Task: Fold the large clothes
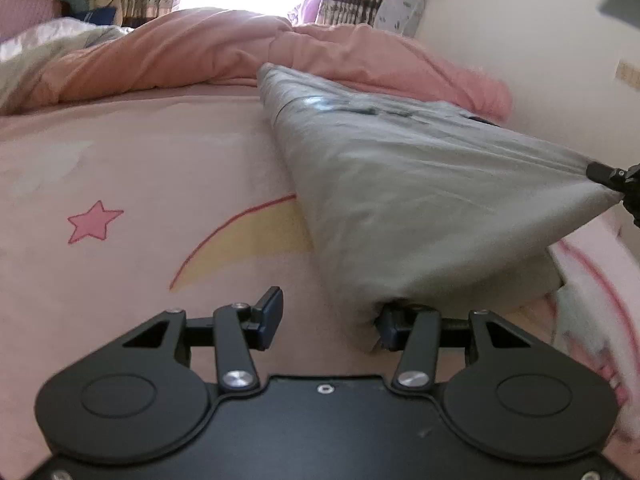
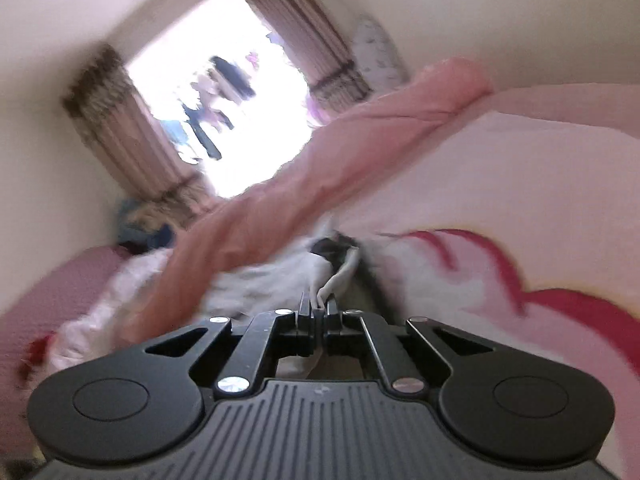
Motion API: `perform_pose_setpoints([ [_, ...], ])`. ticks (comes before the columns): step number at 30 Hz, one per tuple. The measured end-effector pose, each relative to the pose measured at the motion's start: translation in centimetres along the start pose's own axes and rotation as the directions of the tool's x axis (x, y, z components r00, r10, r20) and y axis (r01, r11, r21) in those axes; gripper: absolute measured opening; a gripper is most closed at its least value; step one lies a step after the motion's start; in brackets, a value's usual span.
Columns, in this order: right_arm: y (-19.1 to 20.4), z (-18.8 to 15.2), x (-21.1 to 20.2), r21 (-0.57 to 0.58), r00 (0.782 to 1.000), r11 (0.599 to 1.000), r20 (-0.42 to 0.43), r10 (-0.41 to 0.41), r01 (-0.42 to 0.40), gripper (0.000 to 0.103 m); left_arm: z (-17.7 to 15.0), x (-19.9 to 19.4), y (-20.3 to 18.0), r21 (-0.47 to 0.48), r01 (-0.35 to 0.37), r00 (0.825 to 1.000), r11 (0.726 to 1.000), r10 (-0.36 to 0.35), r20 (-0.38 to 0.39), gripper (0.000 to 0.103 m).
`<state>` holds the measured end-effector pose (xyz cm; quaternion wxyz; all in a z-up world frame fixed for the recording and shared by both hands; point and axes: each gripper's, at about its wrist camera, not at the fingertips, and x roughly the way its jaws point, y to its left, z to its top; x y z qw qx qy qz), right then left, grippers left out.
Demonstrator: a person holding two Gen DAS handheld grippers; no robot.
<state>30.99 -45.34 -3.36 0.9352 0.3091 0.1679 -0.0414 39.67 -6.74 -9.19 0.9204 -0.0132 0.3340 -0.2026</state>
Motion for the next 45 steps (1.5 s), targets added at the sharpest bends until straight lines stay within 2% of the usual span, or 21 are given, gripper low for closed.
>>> perform_pose_setpoints([
  [2, -2.3, -2.3, 1.8, 0.032, 0.996, 0.998, -0.083, -0.042, 0.045, 0.002, -0.6, 0.4, -0.1, 0.022, -0.027, 1.000, 0.999, 0.027, 0.002, 0.052],
  [4, -3.6, -4.5, 3.1, 0.044, 0.990, 0.998, -0.134, -0.044, 0.050, 0.002, -1.1, 0.8, 0.9, 0.009, -0.030, 1.000, 1.000, 0.030, -0.003, 0.056],
  [6, -3.9, -5.4, 3.2, 0.053, 0.993, 0.998, -0.115, -0.038, 0.044, 0.002, -1.4, 0.9, 1.7, 0.004, 0.004, 1.000, 1.000, -0.004, 0.010, 0.056],
  [8, -3.6, -5.2, 3.3, 0.031, 0.992, 0.998, -0.115, -0.042, 0.046, 0.003, -1.3, 0.8, 1.7, 0.019, 0.000, 1.000, 1.000, 0.000, 0.006, 0.056],
  [12, -3.2, -4.5, 3.3, -0.009, 0.991, 0.999, -0.127, -0.033, 0.032, 0.005, -0.9, -0.9, 1.6, 0.066, 0.030, 0.999, 0.997, -0.028, -0.032, 0.056],
  [13, -2.8, -4.4, 3.0, -0.023, 0.991, 0.999, -0.124, -0.039, 0.036, 0.007, -0.9, -1.7, 1.8, 0.077, 0.023, 0.999, 0.997, -0.020, -0.033, 0.056],
  [15, -2.2, -3.8, 2.4, -0.066, 0.992, 0.996, -0.099, -0.074, 0.067, 0.021, -0.7, -3.3, 2.3, 0.077, 0.012, 1.000, 0.997, -0.011, -0.005, 0.056],
  [17, -1.4, -3.3, 1.3, -0.103, 0.993, 0.989, -0.047, -0.108, 0.102, 0.033, 0.4, -4.6, 2.8, 0.029, 0.038, 0.998, 0.999, -0.039, 0.046, 0.055],
  [19, 0.0, -2.9, 0.0, -0.138, 0.992, 0.982, 0.027, -0.123, 0.125, 0.033, 1.7, -5.2, 2.9, -0.025, 0.130, 0.986, 0.991, -0.126, 0.107, 0.055],
  [21, 2.1, -2.9, -1.3, -0.210, 0.995, 0.974, 0.077, -0.071, 0.086, 0.033, 2.6, -4.8, 2.5, -0.030, 0.191, 0.973, 0.981, -0.185, 0.141, 0.054],
  [24, 4.5, -3.4, -0.9, -0.302, 1.000, 0.953, 0.022, -0.007, 0.014, 0.032, 3.4, -3.1, 1.5, -0.010, 0.238, 0.962, 0.971, -0.235, 0.136, 0.052],
  [26, 4.8, -4.0, 0.4, -0.329, 0.999, 0.944, -0.023, -0.030, 0.021, 0.024, 3.3, -1.5, 1.1, -0.025, 0.275, 0.958, 0.961, -0.271, 0.094, 0.048],
  [27, 4.6, -4.3, 1.2, -0.334, 0.997, 0.942, -0.046, -0.057, 0.039, 0.023, 3.1, -0.8, 0.8, -0.032, 0.281, 0.958, 0.959, -0.279, 0.071, 0.048],
  [30, 3.2, -4.9, 3.4, -0.326, 0.986, 0.941, -0.108, -0.127, 0.086, 0.019, 2.4, 0.5, 0.6, -0.024, 0.268, 0.962, 0.963, -0.266, 0.067, 0.048],
  [32, 2.2, -5.4, 4.2, -0.318, 0.982, 0.943, -0.122, -0.142, 0.096, 0.005, 2.0, 1.1, 0.8, -0.023, 0.263, 0.964, 0.965, -0.261, 0.055, 0.048],
  [34, 1.4, -5.5, 4.5, -0.296, 0.983, 0.950, -0.120, -0.136, 0.095, 0.000, 1.2, 2.0, 0.6, -0.012, 0.240, 0.970, 0.971, -0.239, 0.031, 0.047],
  [39, 2.1, -4.8, 3.9, -0.303, 0.979, 0.948, -0.148, -0.143, 0.092, 0.001, 0.9, 2.3, -0.1, 0.039, 0.218, 0.975, 0.975, -0.220, 0.025, 0.048],
  [41, 3.1, -3.5, 3.8, -0.325, 0.986, 0.943, -0.122, -0.115, 0.070, 0.013, 2.3, 2.1, -0.5, 0.054, 0.227, 0.974, 0.972, -0.227, 0.004, 0.049],
  [43, 4.7, -1.9, 4.0, -0.362, 0.993, 0.931, -0.075, -0.087, 0.054, 0.016, 4.2, 1.9, -0.5, 0.075, 0.259, 0.965, 0.963, -0.261, 0.010, 0.054],
  [45, 6.0, -0.2, 5.3, -0.390, 0.996, 0.920, -0.052, -0.068, 0.042, 0.016, 6.6, 2.0, -0.6, 0.110, 0.242, 0.967, 0.964, -0.248, 0.049, 0.057],
])
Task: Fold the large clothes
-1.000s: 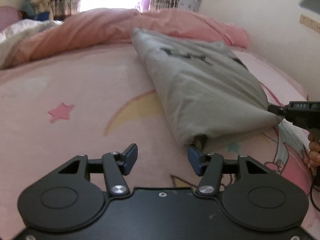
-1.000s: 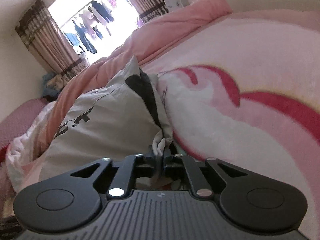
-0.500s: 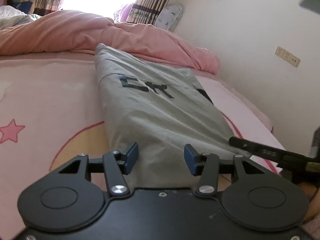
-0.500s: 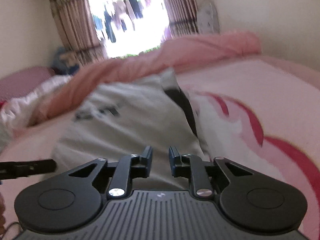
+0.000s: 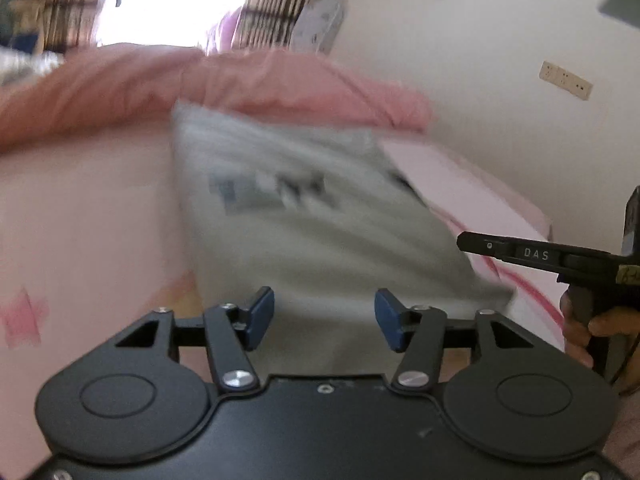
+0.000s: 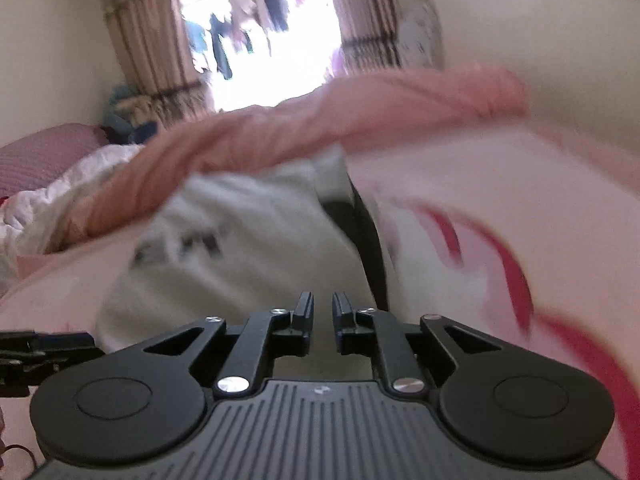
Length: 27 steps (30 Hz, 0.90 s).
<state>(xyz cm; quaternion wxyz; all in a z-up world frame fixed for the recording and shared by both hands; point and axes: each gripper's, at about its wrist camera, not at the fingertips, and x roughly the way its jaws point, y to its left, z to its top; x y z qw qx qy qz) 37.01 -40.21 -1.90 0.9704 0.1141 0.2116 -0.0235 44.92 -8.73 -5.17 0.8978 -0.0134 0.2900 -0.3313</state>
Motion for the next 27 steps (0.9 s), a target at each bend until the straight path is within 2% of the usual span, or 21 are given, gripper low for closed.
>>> perform_pose_setpoints([
  [2, 0.7, 2.1, 2.1, -0.038, 1.000, 0.999, 0.001, -0.010, 0.010, 0.016, 2.4, 1.1, 0.8, 0.016, -0.021, 1.000, 1.000, 0.020, 0.019, 0.058],
  [6, 1.2, 3.9, 6.2, -0.066, 0.999, 0.998, -0.024, -0.021, 0.019, 0.016, 5.4, 5.5, 3.4, -0.030, -0.052, 0.998, 0.998, 0.051, -0.038, 0.057],
  [8, 1.4, 4.0, 7.8, -0.078, 0.999, 0.997, -0.041, -0.026, 0.023, 0.016, 5.7, 7.3, 4.3, -0.035, -0.065, 0.996, 0.997, 0.063, -0.062, 0.057],
  [13, 1.0, 2.8, 10.6, -0.089, 0.995, 0.995, -0.089, -0.040, 0.032, 0.014, 5.6, 9.4, 5.1, -0.028, -0.065, 0.996, 0.997, 0.064, -0.060, 0.057],
  [22, 0.1, 2.2, 10.7, -0.044, 0.995, 0.999, -0.096, -0.010, 0.006, 0.010, 5.0, 10.4, 4.9, -0.032, -0.082, 0.995, 0.996, 0.080, -0.063, 0.058],
  [25, -0.1, 2.7, 8.6, -0.011, 0.997, 1.000, -0.083, 0.008, -0.009, 0.013, 5.2, 8.8, 4.2, -0.044, -0.093, 0.994, 0.995, 0.089, -0.068, 0.057],
  [27, 0.0, 2.6, 5.5, -0.018, 0.999, 0.999, -0.032, 0.034, -0.035, 0.017, 5.0, 6.9, 3.7, -0.059, -0.058, 0.997, 0.997, 0.056, -0.047, 0.057],
])
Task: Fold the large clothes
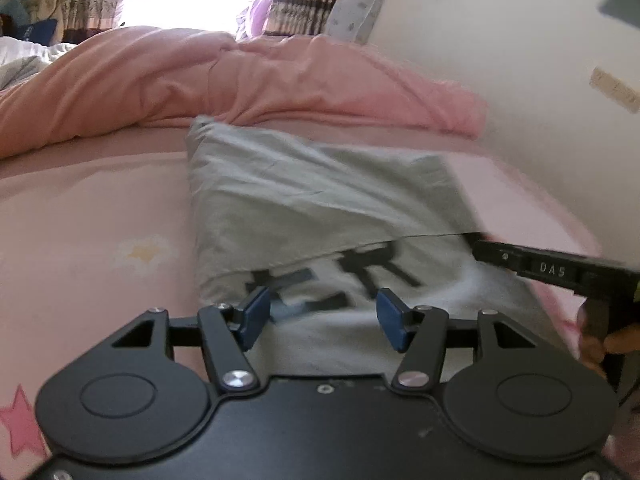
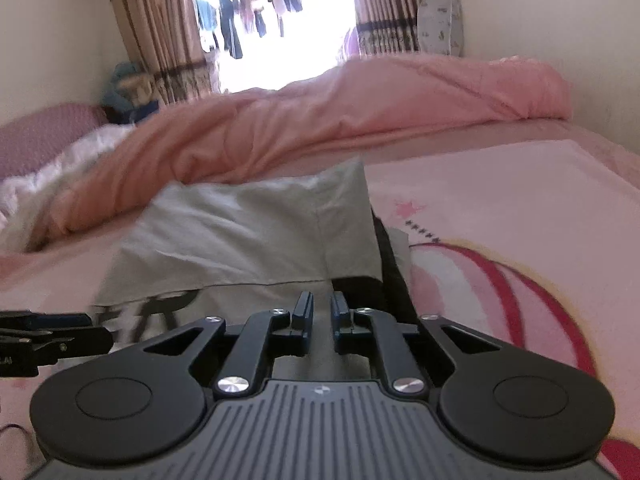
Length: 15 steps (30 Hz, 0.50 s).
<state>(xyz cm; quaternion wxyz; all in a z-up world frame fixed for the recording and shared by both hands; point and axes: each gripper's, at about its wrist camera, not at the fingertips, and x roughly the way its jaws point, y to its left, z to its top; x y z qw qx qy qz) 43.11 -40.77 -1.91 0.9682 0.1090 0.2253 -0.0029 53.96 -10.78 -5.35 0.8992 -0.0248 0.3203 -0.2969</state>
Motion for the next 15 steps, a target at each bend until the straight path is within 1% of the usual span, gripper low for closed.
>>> perform_pose_setpoints([
  [3, 0.3, -1.4, -4.6, -0.035, 0.998, 0.999, 0.046, 0.033, -0.031, 0.020, -1.8, -4.0, -1.7, 0.039, 0.017, 0.999, 0.999, -0.019, 0.044, 0.058],
  [6, -0.2, -3.8, -7.4, -0.039, 0.999, 0.999, 0.027, 0.039, -0.038, 0.021, -4.8, -6.6, -2.9, 0.052, 0.026, 0.999, 0.998, -0.027, 0.032, 0.058],
  [9, -0.9, -5.9, -8.5, -0.033, 1.000, 0.999, -0.014, 0.021, -0.022, 0.021, -7.3, -7.7, -3.3, 0.039, 0.025, 1.000, 0.999, -0.026, 0.008, 0.058],
  [12, -2.0, -7.4, -7.8, -0.012, 0.998, 1.000, -0.066, -0.004, 0.003, 0.021, -9.2, -7.4, -3.0, -0.007, 0.046, 0.998, 0.999, -0.046, -0.037, 0.057],
  [15, -2.8, -8.7, -6.9, 0.017, 0.996, 1.000, -0.090, -0.024, 0.026, 0.019, -10.2, -7.1, -3.3, 0.015, 0.030, 0.999, 0.999, -0.030, -0.026, 0.057],
])
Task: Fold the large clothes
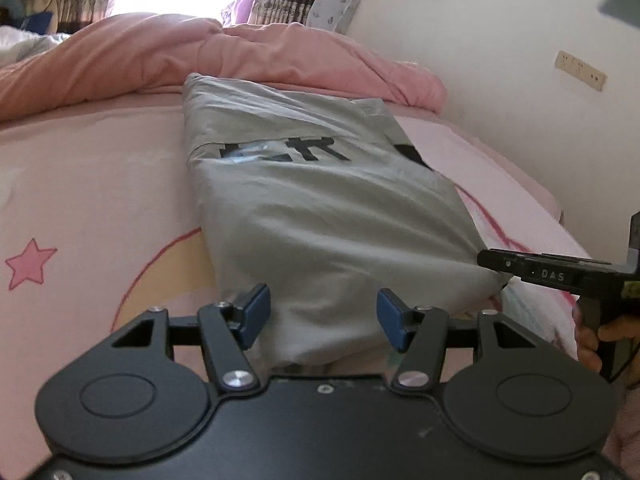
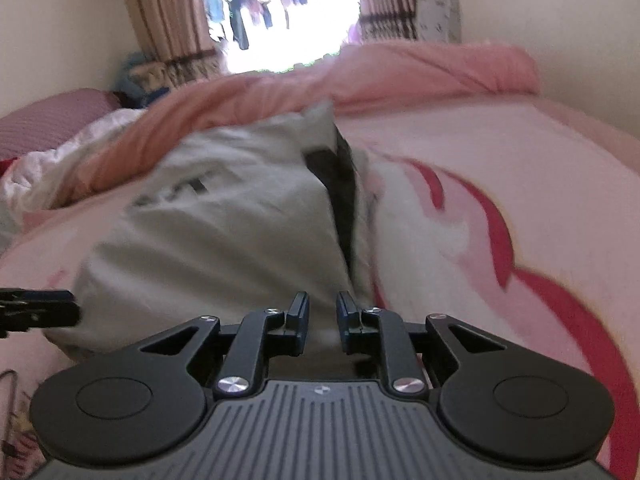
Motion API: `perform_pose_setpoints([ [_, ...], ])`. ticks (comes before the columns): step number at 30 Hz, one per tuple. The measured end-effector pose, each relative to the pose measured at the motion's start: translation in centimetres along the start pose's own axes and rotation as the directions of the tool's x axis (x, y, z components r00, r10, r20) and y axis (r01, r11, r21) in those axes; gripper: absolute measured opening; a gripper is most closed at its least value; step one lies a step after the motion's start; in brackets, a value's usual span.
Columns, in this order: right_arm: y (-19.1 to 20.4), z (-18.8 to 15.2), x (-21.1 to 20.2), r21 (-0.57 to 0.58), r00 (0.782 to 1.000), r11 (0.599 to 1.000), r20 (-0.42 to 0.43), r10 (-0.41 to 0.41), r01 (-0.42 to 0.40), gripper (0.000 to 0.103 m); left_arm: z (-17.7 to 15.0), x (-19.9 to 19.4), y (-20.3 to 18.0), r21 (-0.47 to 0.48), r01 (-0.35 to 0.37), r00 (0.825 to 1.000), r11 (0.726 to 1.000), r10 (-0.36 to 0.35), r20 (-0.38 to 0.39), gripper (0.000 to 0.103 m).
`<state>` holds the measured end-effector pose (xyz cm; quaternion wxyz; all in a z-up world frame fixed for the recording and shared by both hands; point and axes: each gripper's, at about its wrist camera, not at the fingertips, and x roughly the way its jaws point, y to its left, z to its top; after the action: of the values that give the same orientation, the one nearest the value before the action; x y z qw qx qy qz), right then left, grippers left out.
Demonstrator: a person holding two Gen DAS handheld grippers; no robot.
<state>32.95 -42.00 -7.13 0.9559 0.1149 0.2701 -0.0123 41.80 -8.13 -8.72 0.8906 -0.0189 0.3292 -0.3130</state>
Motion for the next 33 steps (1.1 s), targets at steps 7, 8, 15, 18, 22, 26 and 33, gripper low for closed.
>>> perform_pose_setpoints([
  [7, -0.5, 0.4, 0.3, 0.040, 1.000, 0.999, -0.008, 0.024, -0.024, 0.020, -1.2, 0.8, -0.2, 0.020, -0.019, 1.000, 1.000, 0.018, 0.024, 0.058],
  [8, -0.6, 1.0, 0.3, 0.049, 0.999, 0.998, -0.019, 0.036, -0.035, 0.022, -0.9, 0.4, -0.2, 0.022, -0.015, 1.000, 1.000, 0.014, 0.023, 0.058],
  [15, -6.5, 4.8, 0.7, 0.257, 0.950, 0.915, 0.122, 0.287, -0.310, 0.092, 3.6, -1.4, 6.2, -0.214, 0.113, 0.992, 0.970, -0.098, 0.077, 0.079],
  [18, -9.8, 5.9, 3.5, 0.388, 0.916, 0.832, 0.108, 0.386, -0.397, 0.092, 4.6, 0.3, 9.9, -0.364, 0.159, 0.987, 0.918, -0.158, 0.032, 0.079],
  [22, -11.4, 6.0, 6.7, 0.439, 0.890, 0.788, 0.065, 0.451, -0.431, 0.090, 5.0, 2.7, 12.6, -0.430, 0.150, 0.985, 0.890, -0.171, -0.010, 0.079],
  [26, -11.3, 5.9, 9.0, 0.443, 0.869, 0.776, 0.016, 0.494, -0.449, 0.088, 5.1, 5.1, 13.7, -0.474, 0.204, 0.968, 0.857, -0.248, -0.031, 0.079],
  [33, -9.5, 6.9, 11.4, 0.395, 0.825, 0.763, -0.020, 0.565, -0.512, 0.087, 6.0, 8.8, 14.6, -0.520, 0.312, 0.931, 0.795, -0.366, -0.001, 0.080],
])
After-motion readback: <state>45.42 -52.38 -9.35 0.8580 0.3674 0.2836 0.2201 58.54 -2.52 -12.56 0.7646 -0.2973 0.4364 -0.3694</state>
